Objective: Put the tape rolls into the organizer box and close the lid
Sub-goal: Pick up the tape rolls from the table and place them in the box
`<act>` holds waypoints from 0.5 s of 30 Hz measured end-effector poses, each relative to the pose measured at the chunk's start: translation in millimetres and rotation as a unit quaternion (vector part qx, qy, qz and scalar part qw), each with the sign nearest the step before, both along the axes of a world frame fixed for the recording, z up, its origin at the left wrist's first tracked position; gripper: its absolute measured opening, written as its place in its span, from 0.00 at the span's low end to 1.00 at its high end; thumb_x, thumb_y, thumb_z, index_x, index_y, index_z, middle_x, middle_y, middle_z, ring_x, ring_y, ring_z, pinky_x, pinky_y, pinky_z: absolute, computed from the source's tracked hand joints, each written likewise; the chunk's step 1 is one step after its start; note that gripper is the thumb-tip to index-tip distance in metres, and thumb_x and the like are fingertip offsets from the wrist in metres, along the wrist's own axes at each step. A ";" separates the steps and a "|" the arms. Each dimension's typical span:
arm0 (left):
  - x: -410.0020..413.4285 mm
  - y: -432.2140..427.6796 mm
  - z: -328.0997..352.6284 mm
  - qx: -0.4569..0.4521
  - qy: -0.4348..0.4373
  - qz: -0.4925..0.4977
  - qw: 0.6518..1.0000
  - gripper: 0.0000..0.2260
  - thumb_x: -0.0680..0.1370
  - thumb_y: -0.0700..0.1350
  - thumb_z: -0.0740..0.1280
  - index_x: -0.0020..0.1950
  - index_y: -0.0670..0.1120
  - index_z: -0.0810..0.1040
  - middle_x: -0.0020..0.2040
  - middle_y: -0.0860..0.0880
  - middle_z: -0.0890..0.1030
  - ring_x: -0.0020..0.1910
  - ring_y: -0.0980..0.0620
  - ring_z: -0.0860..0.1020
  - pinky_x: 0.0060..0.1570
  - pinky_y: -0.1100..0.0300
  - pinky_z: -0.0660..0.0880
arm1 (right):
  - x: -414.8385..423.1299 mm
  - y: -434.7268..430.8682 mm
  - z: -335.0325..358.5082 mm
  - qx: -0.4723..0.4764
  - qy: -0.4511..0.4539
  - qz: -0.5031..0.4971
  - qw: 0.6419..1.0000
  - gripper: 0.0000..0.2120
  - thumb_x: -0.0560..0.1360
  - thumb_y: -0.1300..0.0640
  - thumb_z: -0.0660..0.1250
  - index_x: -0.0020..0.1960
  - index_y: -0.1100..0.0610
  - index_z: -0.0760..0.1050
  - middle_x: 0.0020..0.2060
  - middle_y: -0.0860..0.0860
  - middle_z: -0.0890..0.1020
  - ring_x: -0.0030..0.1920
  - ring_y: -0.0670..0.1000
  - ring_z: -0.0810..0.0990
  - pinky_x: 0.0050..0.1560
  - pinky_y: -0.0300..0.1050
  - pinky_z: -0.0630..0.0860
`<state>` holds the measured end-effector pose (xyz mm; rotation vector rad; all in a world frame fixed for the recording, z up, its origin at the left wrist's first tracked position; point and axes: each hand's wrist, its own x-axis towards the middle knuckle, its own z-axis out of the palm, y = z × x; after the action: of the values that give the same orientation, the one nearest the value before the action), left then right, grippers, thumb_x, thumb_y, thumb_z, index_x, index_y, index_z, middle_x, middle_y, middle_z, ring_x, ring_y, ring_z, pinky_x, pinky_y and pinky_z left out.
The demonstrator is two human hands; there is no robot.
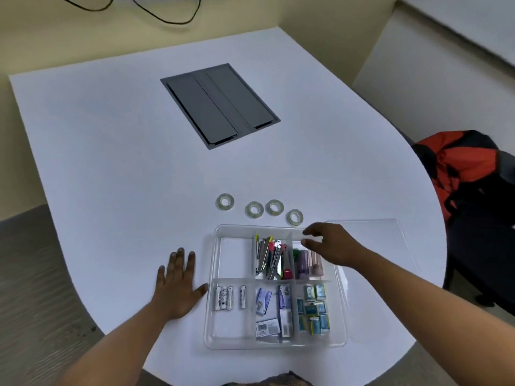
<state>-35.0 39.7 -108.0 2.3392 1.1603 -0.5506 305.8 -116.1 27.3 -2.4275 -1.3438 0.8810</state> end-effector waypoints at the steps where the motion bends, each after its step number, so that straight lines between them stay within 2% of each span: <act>1: -0.9 0.5 -1.0 0.004 0.005 -0.001 1.000 0.42 0.76 0.66 0.50 0.68 0.43 0.25 0.76 0.45 0.30 0.74 0.47 0.30 0.73 0.43 0.37 | 5.1 9.6 0.3 0.008 0.004 -0.006 1.000 0.17 0.75 0.48 0.69 0.59 0.57 0.79 0.55 0.54 0.83 0.56 0.51 0.79 0.55 0.43 0.73; 3: 0.1 1.9 -0.2 -0.006 0.014 -0.005 1.000 0.42 0.74 0.69 0.46 0.68 0.44 0.24 0.75 0.46 0.28 0.71 0.49 0.26 0.72 0.43 0.35 | 18.2 27.1 -3.4 0.023 0.000 -0.017 1.000 0.13 0.75 0.50 0.71 0.54 0.58 0.81 0.50 0.54 0.83 0.51 0.52 0.80 0.53 0.45 0.75; 5: 1.4 1.7 4.9 -0.027 0.019 -0.009 0.999 0.45 0.67 0.74 0.38 0.69 0.45 0.24 0.72 0.48 0.24 0.69 0.50 0.24 0.71 0.45 0.32 | 31.3 42.8 -11.9 0.016 -0.011 -0.017 1.000 0.09 0.72 0.55 0.73 0.49 0.59 0.81 0.47 0.55 0.83 0.49 0.54 0.81 0.51 0.48 0.76; 7: 1.1 -0.2 8.3 -0.039 0.018 -0.012 0.999 0.49 0.60 0.78 0.29 0.69 0.46 0.24 0.70 0.49 0.22 0.69 0.50 0.22 0.70 0.46 0.31 | 41.0 54.5 -21.5 -0.008 -0.017 -0.022 1.000 0.09 0.70 0.58 0.74 0.49 0.60 0.81 0.47 0.55 0.83 0.49 0.56 0.80 0.51 0.49 0.77; 9: 1.4 0.1 9.9 -0.044 0.020 -0.011 0.999 0.50 0.58 0.77 0.25 0.70 0.47 0.24 0.70 0.49 0.22 0.69 0.50 0.22 0.70 0.47 0.30 | 49.7 65.1 -34.0 -0.026 -0.019 -0.042 0.999 0.12 0.68 0.59 0.75 0.50 0.60 0.81 0.50 0.56 0.83 0.50 0.56 0.80 0.52 0.49 0.77; 13: 3.5 1.4 12.4 -0.050 0.028 -0.016 0.998 0.48 0.59 0.76 0.26 0.71 0.47 0.25 0.71 0.49 0.22 0.70 0.50 0.22 0.69 0.48 0.29 | 58.1 82.7 -56.4 -0.050 -0.043 -0.101 0.993 0.21 0.66 0.52 0.77 0.54 0.59 0.78 0.52 0.55 0.81 0.54 0.57 0.78 0.53 0.50 0.76; 15: 2.5 1.8 12.9 -0.049 0.028 -0.020 0.998 0.48 0.61 0.76 0.27 0.72 0.47 0.26 0.72 0.49 0.23 0.70 0.50 0.23 0.69 0.48 0.29 | 59.9 92.5 -65.8 -0.087 -0.044 -0.120 0.988 0.25 0.64 0.46 0.78 0.54 0.59 0.77 0.49 0.55 0.81 0.54 0.57 0.78 0.49 0.47 0.75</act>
<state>-32.5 41.4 -95.2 2.2800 1.0889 -0.6763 365.7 -23.6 -38.5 -2.7178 -1.0065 0.8698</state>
